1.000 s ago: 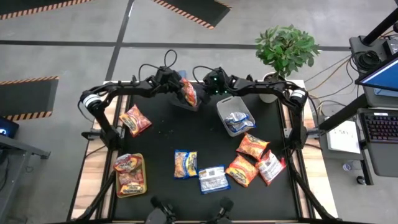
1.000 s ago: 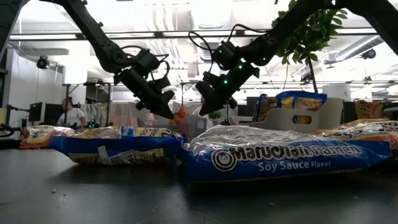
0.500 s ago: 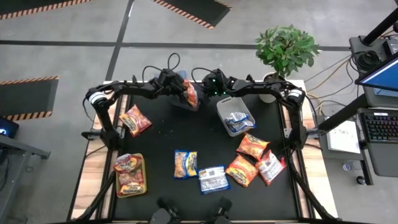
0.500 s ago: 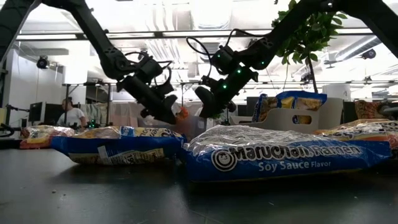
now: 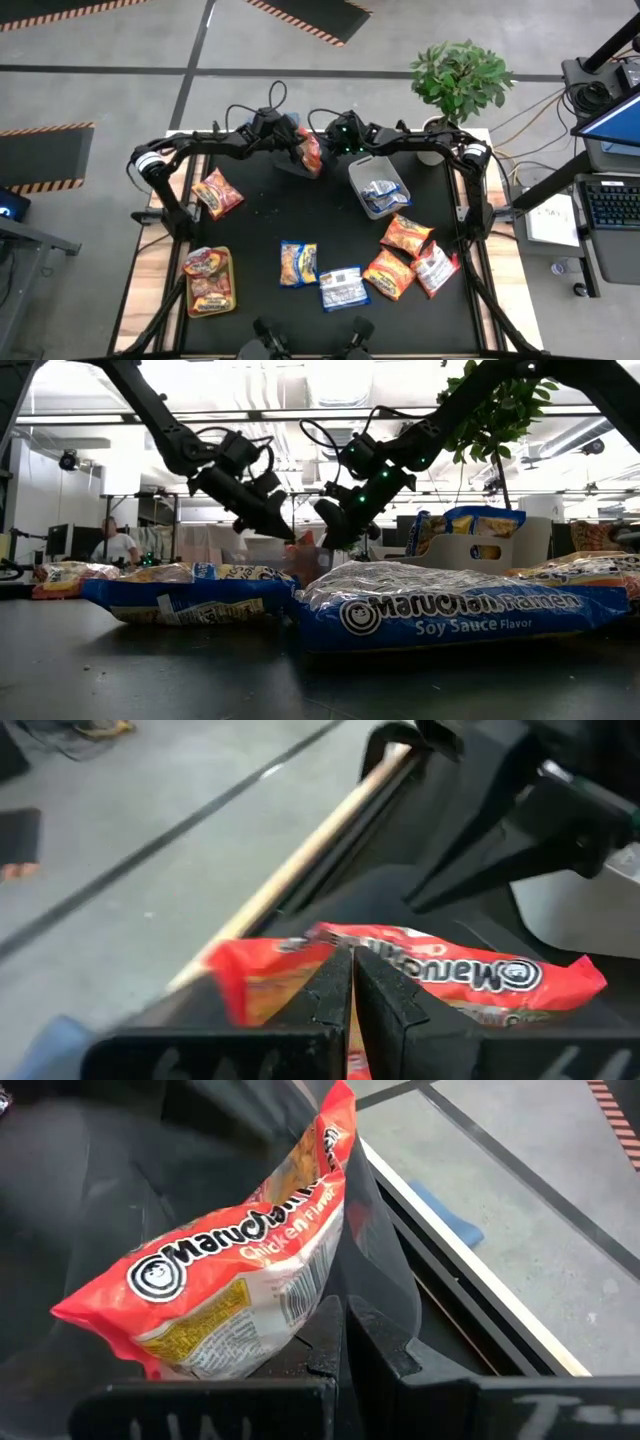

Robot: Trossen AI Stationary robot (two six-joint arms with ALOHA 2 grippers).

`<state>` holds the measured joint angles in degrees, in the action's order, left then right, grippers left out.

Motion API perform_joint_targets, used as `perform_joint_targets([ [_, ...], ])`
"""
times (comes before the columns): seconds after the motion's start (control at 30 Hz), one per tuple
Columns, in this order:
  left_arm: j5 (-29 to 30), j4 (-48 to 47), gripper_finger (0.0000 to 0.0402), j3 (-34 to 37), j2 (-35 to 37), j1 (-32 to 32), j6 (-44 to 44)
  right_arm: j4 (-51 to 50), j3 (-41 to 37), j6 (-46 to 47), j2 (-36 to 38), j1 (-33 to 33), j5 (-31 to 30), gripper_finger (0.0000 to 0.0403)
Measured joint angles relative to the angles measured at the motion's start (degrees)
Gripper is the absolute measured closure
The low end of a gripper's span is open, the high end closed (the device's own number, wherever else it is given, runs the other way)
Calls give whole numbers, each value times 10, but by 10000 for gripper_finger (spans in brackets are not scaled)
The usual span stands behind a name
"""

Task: Sort Maruchan noodles
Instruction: Put the orange noodle pack into the black bin

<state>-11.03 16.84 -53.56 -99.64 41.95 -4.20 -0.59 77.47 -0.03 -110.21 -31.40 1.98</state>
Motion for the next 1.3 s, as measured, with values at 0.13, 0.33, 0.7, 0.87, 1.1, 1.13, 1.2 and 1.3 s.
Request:
perform_joint_targets([
  [0.13, 22, -10, 402, 0, 12, 11, -15, -16, -1, 0, 9, 0, -4, 394],
  [0.33, 87, -28, 402, 1, -2, 17, -28, -35, -2, 3, 31, 1, -20, 394],
  [0.7, 92, -27, 402, 1, -33, 17, -24, -83, -2, 20, 46, 1, -121, 394],
  [0.87, 91, -16, 402, 0, -52, 17, -19, -112, -2, 24, 50, -4, -136, 394],
  [1.1, 88, 7, 402, 0, -79, 12, 1, -99, -7, 26, 50, -4, -98, 394],
  [1.13, 88, 6, 402, 0, -82, 12, 4, -91, -8, 26, 50, -4, -91, 394],
  [1.2, 85, 11, 402, 0, -83, 12, 6, -75, -12, 26, 50, -4, -80, 394],
  [1.3, 85, 15, 402, 0, -87, 11, 13, -63, -16, 26, 50, -5, -64, 394],
])
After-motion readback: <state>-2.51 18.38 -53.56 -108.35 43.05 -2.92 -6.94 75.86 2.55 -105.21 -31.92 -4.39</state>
